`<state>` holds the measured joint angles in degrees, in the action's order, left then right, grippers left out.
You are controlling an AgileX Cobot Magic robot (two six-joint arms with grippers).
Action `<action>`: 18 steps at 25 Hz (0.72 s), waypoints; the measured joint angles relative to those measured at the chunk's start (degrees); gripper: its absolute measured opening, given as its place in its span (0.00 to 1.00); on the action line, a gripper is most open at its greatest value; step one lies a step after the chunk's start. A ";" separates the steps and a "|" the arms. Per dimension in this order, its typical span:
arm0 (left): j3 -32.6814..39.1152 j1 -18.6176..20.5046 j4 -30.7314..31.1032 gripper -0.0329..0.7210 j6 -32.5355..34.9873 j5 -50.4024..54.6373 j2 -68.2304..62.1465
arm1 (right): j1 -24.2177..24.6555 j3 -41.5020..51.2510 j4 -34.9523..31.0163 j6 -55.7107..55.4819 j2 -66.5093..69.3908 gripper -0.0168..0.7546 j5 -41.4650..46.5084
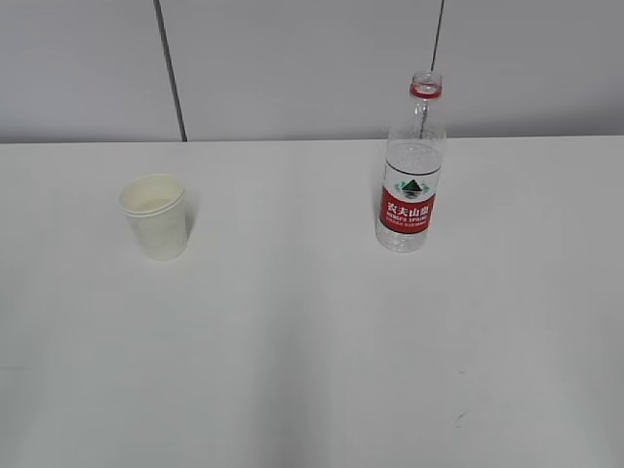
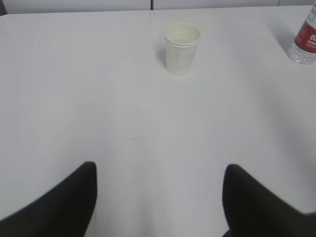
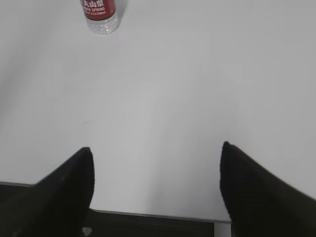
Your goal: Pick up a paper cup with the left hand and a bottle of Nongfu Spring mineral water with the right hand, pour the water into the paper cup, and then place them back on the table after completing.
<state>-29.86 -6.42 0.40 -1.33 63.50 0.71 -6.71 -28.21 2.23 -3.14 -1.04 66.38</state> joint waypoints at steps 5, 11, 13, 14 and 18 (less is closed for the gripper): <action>0.00 1.11 0.02 0.69 0.00 -0.05 0.00 | 1.92 0.00 0.00 0.00 0.00 0.78 0.00; 0.00 1.11 0.02 0.68 0.00 -0.05 0.00 | 1.92 0.00 0.00 0.00 0.00 0.78 -0.22; 0.00 1.11 0.02 0.67 0.00 -0.05 0.00 | 1.92 0.00 0.00 0.00 0.00 0.78 -0.22; 0.00 1.11 0.02 0.66 0.00 -0.05 0.00 | 1.92 0.00 0.00 0.00 0.00 0.78 -0.22; 0.00 1.11 0.02 0.65 0.00 -0.05 0.00 | 1.92 0.00 0.10 0.00 0.00 0.78 -0.22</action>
<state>-29.86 -5.31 0.41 -1.33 63.44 0.71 -4.79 -28.21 2.33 -3.14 -1.04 66.17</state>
